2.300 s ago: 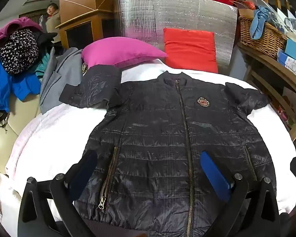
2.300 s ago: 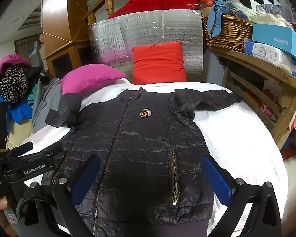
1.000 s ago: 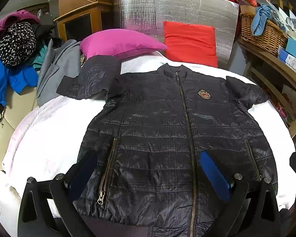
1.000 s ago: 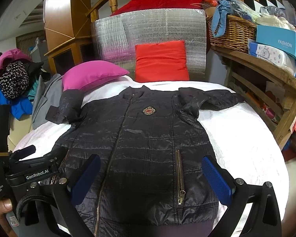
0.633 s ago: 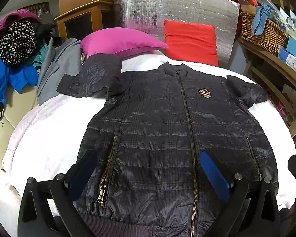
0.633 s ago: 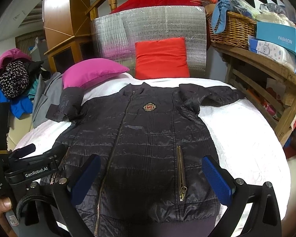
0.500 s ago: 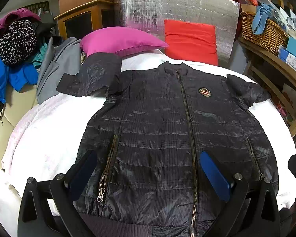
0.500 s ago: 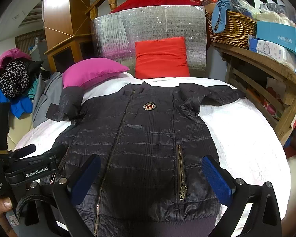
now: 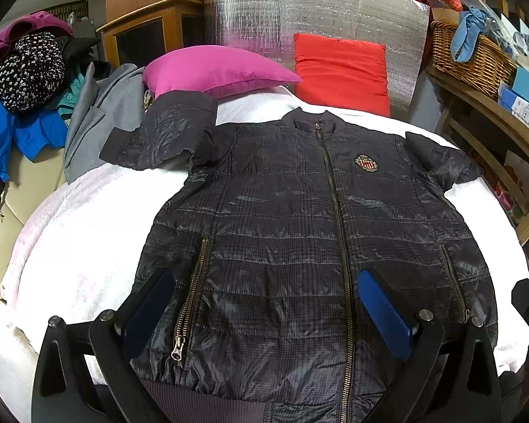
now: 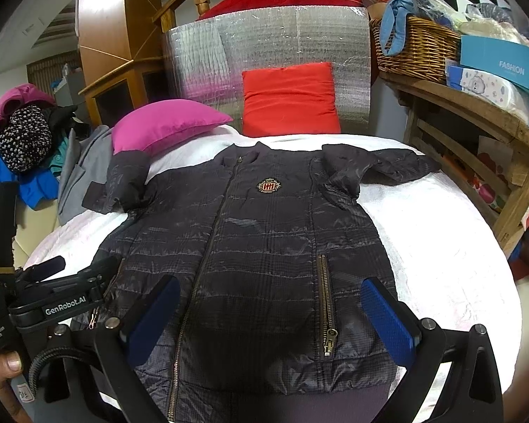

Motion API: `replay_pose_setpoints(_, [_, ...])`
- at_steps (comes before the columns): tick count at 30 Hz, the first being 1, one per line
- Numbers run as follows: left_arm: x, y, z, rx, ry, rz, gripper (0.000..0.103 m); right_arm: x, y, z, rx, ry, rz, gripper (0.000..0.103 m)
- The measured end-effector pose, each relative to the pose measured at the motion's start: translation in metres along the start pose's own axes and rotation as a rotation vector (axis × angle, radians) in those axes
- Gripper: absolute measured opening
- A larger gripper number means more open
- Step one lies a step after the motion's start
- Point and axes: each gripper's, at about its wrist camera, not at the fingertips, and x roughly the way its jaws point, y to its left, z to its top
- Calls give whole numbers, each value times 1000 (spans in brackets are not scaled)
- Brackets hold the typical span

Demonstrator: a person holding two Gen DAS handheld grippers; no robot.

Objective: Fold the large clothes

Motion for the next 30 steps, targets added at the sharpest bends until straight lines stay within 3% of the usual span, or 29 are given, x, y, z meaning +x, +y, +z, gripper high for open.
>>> replay_pose_setpoints(25, [17,-7,4,14,21,-2,103,19,-11,0,17,34,10,103])
replay_pose_setpoints(30, [25,-2,4,15,20,-3,103,28,-21,-1,32,59,74,103])
